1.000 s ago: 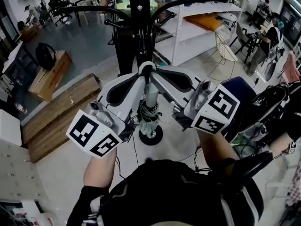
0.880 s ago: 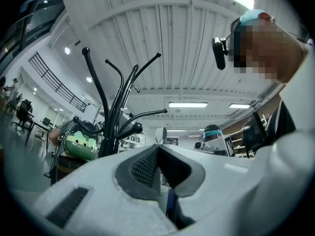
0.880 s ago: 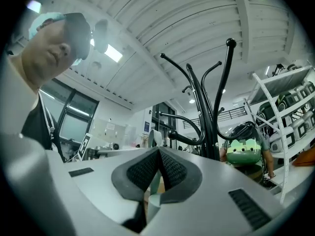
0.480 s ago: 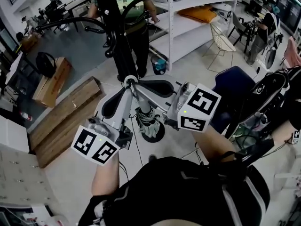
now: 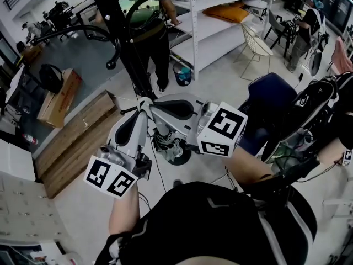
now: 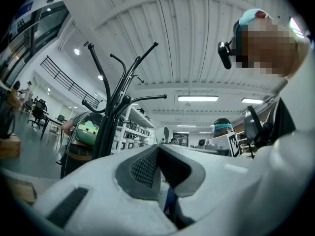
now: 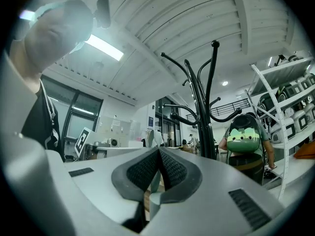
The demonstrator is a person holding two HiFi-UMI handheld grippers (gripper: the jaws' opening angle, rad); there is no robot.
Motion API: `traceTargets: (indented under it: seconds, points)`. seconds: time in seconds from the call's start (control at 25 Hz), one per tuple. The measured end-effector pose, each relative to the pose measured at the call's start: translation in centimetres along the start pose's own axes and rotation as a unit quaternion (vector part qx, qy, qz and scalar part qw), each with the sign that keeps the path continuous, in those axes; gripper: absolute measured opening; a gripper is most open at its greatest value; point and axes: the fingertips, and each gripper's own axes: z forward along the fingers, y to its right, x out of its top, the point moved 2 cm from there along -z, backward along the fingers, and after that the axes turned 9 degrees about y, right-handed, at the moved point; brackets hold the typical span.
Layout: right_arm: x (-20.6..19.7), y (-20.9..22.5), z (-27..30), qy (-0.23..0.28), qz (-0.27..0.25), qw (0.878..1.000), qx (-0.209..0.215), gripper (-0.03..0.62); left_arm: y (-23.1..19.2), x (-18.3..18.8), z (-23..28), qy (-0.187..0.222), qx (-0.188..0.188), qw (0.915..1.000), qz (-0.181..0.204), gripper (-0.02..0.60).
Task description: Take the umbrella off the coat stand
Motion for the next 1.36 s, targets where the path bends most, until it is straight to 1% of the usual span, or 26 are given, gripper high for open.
traceTargets:
  seconds: [0.24, 0.4, 0.6, 1.12, 1.36]
  points:
    - [-0.8, -0.4, 0.0, -0.003, 0.002, 1.000, -0.001, 0.009, -0.2, -0.4, -0.8, -0.003, 0.011, 0.9998, 0.014, 0.012]
    - [-1.4, -0.7, 0.4, -0.009, 0.002, 1.000, -0.001, 0.009, -0.5, -0.7, -1.3, -0.006, 0.021, 0.9997, 0.007, 0.012]
    - [-1.8, -0.8, 0.9, -0.014, 0.003, 1.000, 0.000, 0.009, -0.9, -0.8, -1.7, -0.002, 0.022, 0.9998, 0.000, 0.012]
    - [-2.3, -1.1, 0.9, -0.010, 0.014, 1.000, -0.016, 0.009, -1.0, -0.6, -2.6, -0.005, 0.022, 0.9997, 0.001, 0.012]
    - [-2.2, -1.2, 1.1, -0.010, 0.008, 1.000, -0.015, 0.009, -1.0, -0.5, -2.7, -0.004, 0.018, 0.9998, 0.000, 0.012]
